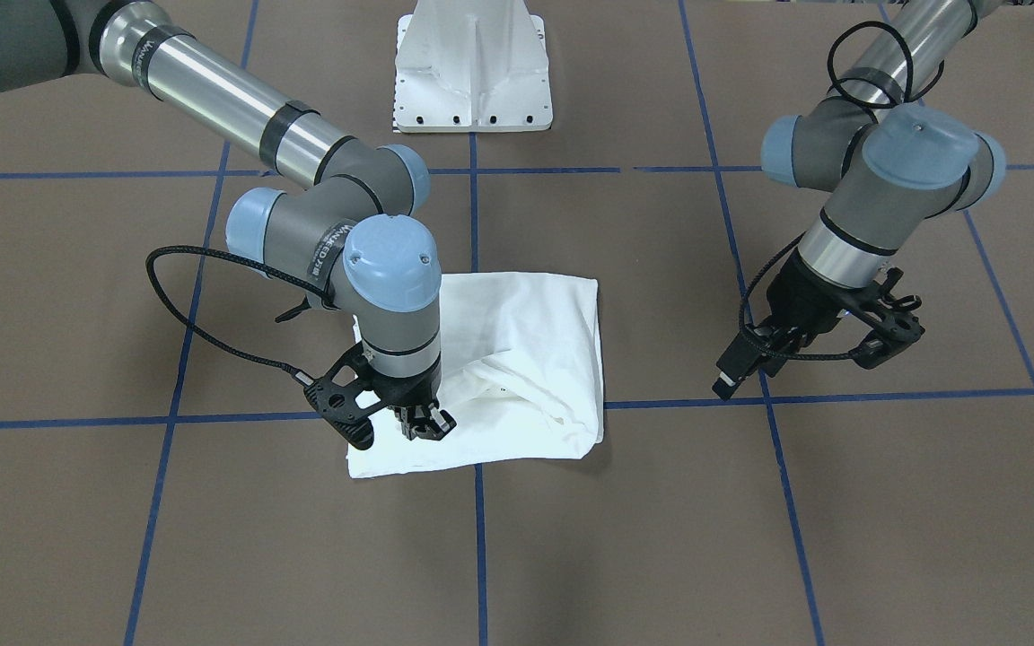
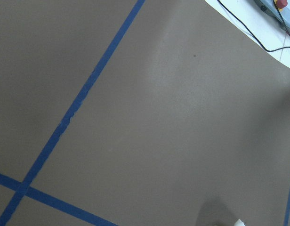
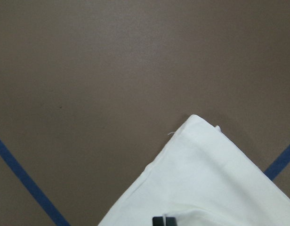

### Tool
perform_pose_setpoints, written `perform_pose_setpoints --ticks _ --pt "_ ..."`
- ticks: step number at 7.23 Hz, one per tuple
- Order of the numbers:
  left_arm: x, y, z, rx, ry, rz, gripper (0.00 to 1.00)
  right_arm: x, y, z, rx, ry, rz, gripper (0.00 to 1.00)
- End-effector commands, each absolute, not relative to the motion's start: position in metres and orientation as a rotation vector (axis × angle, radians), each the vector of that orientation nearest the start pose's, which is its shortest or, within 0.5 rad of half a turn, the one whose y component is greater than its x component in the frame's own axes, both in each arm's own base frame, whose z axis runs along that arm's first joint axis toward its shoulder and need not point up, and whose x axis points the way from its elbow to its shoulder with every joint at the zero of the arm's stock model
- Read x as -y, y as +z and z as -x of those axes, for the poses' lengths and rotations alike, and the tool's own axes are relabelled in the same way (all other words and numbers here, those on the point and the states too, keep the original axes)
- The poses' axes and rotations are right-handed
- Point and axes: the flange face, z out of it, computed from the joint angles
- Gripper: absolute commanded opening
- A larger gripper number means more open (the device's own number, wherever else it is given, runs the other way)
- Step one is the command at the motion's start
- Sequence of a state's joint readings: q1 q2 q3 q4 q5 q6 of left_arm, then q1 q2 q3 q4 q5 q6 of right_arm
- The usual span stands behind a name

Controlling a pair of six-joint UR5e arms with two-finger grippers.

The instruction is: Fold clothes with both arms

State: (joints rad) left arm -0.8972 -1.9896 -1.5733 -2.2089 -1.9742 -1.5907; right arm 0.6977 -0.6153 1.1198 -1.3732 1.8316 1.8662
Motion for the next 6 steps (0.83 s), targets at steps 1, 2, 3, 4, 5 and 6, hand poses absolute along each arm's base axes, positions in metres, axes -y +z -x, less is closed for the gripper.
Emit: perform_pose_setpoints --ticks 1,2,3,4,5,6 --pt "0.574 0.348 -0.338 -1.118 -0.609 -0.115 1.0 0.62 0.228 0.557 0.727 0.892 0.122 0.0" --pt "0.574 0.349 -0.338 -1.116 -0.609 -0.116 1.0 0.623 0.222 0.546 0.665 0.917 0.134 0.0" --pt "0.574 0.347 -0.339 -1.119 -0.608 -0.116 1.0 0.628 0.222 0.533 0.605 0.946 0.144 0.0" --pt "0.574 0.347 -0.338 -1.12 -0.608 -0.117 1.0 0.627 0.223 0.526 0.543 0.964 0.155 0.0" --pt "0.574 0.346 -0.337 -1.12 -0.608 -0.117 1.0 0.624 0.226 0.523 0.501 0.97 0.164 0.0" --pt "0.574 0.346 -0.337 -1.122 -0.608 -0.118 1.0 0.622 0.229 0.524 0.492 0.967 0.169 0.0"
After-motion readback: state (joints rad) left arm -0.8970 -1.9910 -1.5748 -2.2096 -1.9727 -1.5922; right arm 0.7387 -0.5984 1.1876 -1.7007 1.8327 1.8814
